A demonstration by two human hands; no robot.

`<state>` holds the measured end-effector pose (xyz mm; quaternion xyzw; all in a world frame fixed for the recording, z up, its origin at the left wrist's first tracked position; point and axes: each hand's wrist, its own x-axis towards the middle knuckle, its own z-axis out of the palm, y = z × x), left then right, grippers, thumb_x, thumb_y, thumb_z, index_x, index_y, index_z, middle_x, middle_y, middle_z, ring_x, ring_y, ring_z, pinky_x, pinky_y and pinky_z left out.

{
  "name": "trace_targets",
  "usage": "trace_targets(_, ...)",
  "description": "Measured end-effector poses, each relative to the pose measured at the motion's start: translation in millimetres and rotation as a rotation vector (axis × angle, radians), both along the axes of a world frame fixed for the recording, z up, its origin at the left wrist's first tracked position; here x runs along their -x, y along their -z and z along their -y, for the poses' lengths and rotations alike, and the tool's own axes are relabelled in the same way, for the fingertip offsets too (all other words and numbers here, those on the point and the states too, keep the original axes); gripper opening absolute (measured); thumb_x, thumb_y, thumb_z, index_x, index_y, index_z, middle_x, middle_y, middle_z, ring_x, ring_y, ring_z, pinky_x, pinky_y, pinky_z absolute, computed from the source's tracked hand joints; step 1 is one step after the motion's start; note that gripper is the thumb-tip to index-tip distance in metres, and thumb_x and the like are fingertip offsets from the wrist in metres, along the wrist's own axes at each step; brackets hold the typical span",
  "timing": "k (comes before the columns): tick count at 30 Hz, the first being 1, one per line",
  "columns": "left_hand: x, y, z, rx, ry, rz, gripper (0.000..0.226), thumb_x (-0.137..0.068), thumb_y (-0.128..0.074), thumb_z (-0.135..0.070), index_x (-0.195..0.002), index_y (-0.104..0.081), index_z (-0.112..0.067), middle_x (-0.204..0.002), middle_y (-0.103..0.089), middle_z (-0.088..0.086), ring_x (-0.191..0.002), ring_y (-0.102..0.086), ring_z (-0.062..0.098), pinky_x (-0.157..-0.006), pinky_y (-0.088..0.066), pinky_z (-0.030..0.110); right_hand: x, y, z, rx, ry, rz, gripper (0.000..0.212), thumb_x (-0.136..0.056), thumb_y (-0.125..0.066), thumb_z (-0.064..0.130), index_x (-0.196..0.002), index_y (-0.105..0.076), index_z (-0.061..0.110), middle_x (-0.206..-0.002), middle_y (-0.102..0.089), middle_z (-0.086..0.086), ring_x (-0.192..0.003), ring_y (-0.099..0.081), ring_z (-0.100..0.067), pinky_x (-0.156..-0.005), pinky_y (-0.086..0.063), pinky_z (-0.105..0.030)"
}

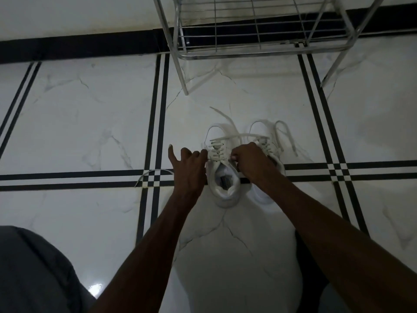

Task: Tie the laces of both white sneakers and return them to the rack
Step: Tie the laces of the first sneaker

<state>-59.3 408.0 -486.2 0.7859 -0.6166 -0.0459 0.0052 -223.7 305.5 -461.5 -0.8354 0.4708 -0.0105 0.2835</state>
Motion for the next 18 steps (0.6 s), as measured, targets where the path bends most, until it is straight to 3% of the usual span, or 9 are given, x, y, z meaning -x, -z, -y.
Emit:
trace_targets(2, -1, 6, -4, 0.023, 0.026, 0.019, 0.064, -0.059, -0.087, -0.014, -0.116, -0.06, -0.018, -0.075, -0.072, -0.002, -0.1, -0.064, 0.034, -0.116, -0.027, 0.069, 2, 6, -5, 0.053, 0.004, -0.069, 0.014, -0.085, -0.058, 0.003, -0.079, -0.071, 0.003, -0.078, -0.072, -0.014, -0.072, -0.069, -0.027, -0.06, -0.049, -0.03)
trace_targets(5, -1, 14, -8, 0.07, 0.023, 0.057, 0.065, -0.059, -0.083, -0.004, -0.117, -0.056, -0.018, -0.065, -0.068, -0.002, -0.086, -0.064, 0.032, -0.107, -0.04, 0.061, 2, 12, -11, 0.117, 0.002, -0.132, 0.014, -0.089, -0.056, 0.005, -0.083, -0.069, 0.007, -0.084, -0.07, -0.01, -0.078, -0.069, -0.025, -0.06, -0.038, -0.027)
trace_targets(8, -4, 18, -7, 0.071, 0.008, 0.05, 0.066, -0.058, -0.079, -0.001, -0.117, -0.056, -0.018, -0.065, -0.07, -0.001, -0.084, -0.064, 0.032, -0.099, -0.042, 0.057, -2, 14, -12, 0.159, 0.0, -0.21, 0.015, -0.092, -0.053, 0.005, -0.088, -0.068, 0.008, -0.091, -0.071, -0.011, -0.085, -0.07, -0.025, -0.063, -0.038, -0.027)
trace_targets(11, -5, 21, -9, 0.041, -0.017, 0.001, 0.062, -0.065, -0.077, -0.003, -0.121, -0.056, -0.018, -0.073, -0.075, 0.0, -0.09, -0.067, 0.034, -0.101, -0.039, 0.058, -7, 11, -13, 0.182, 0.003, -0.27, 0.017, -0.095, -0.052, 0.004, -0.093, -0.068, 0.008, -0.096, -0.071, -0.01, -0.09, -0.071, -0.025, -0.064, -0.041, -0.027)
trace_targets(15, 1, 12, -5, -0.024, -0.129, -0.2, 0.034, -0.081, -0.061, -0.005, -0.112, -0.057, -0.018, -0.089, -0.073, 0.005, -0.099, -0.064, 0.033, -0.108, -0.035, 0.057, -3, 10, -12, 0.154, -0.007, -0.269, 0.017, -0.096, -0.05, 0.008, -0.095, -0.067, 0.007, -0.099, -0.071, -0.012, -0.089, -0.069, -0.024, -0.064, -0.04, -0.026)
trace_targets(17, -7, 3, -1, -0.056, -0.174, -0.448, 0.011, -0.089, -0.052, -0.017, -0.098, -0.058, -0.015, -0.087, -0.072, 0.008, -0.094, -0.068, 0.034, -0.097, -0.05, 0.052, 2, 4, -5, 0.029, -0.014, -0.193, 0.016, -0.094, -0.053, 0.011, -0.096, -0.066, 0.001, -0.101, -0.071, -0.018, -0.092, -0.067, -0.03, -0.07, -0.045, -0.031)
trace_targets(18, -12, -2, 0, -0.063, -0.209, -0.635, 0.017, -0.09, -0.049, -0.024, -0.093, -0.06, -0.013, -0.087, -0.074, 0.01, -0.092, -0.071, 0.035, -0.09, -0.055, 0.051, 4, -2, 2, -0.054, -0.022, -0.14, 0.018, -0.094, -0.054, 0.012, -0.097, -0.067, -0.001, -0.101, -0.071, -0.02, -0.093, -0.066, -0.032, -0.073, -0.047, -0.032)
